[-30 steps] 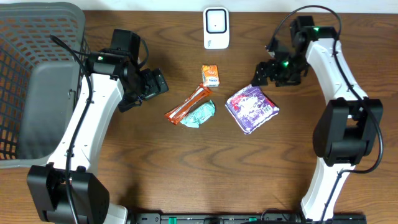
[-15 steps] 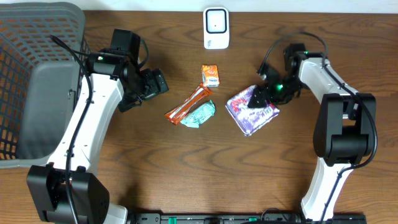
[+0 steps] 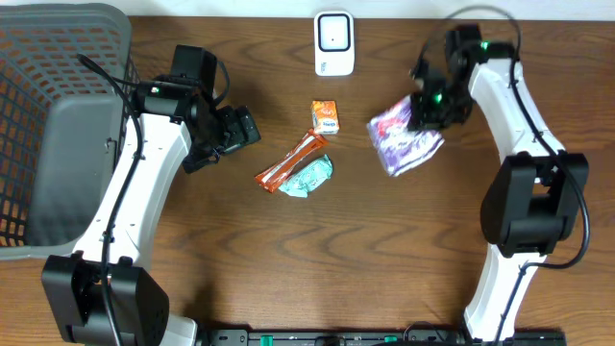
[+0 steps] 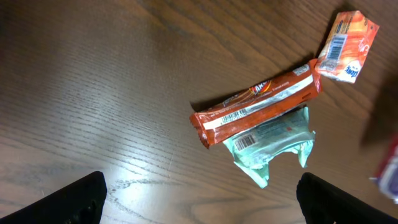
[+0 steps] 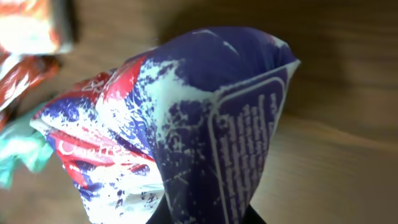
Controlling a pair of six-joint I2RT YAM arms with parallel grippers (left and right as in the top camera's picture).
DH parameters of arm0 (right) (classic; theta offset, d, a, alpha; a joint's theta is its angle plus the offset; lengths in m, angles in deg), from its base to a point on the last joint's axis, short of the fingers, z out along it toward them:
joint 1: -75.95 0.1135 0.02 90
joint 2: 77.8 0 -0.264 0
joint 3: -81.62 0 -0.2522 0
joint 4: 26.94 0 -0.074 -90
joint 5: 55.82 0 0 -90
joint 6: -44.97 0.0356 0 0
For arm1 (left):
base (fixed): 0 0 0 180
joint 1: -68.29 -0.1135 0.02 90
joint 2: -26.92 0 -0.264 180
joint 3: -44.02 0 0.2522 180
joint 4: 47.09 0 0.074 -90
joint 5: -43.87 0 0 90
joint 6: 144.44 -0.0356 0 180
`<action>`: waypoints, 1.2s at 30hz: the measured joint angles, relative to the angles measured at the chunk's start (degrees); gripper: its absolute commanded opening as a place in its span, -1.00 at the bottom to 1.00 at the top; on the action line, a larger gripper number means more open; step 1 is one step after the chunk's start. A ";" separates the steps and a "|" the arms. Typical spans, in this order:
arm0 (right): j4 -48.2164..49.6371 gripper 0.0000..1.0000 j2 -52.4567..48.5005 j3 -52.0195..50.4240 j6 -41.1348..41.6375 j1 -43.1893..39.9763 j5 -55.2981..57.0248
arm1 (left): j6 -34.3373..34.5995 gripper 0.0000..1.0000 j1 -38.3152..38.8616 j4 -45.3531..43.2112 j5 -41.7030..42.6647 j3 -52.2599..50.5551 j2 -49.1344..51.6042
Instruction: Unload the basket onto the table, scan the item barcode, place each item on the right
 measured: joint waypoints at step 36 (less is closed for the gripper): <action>0.90 0.98 0.02 -6.56 34.14 32.37 43.45 | 0.00 0.96 0.00 0.02 0.02 0.00 0.00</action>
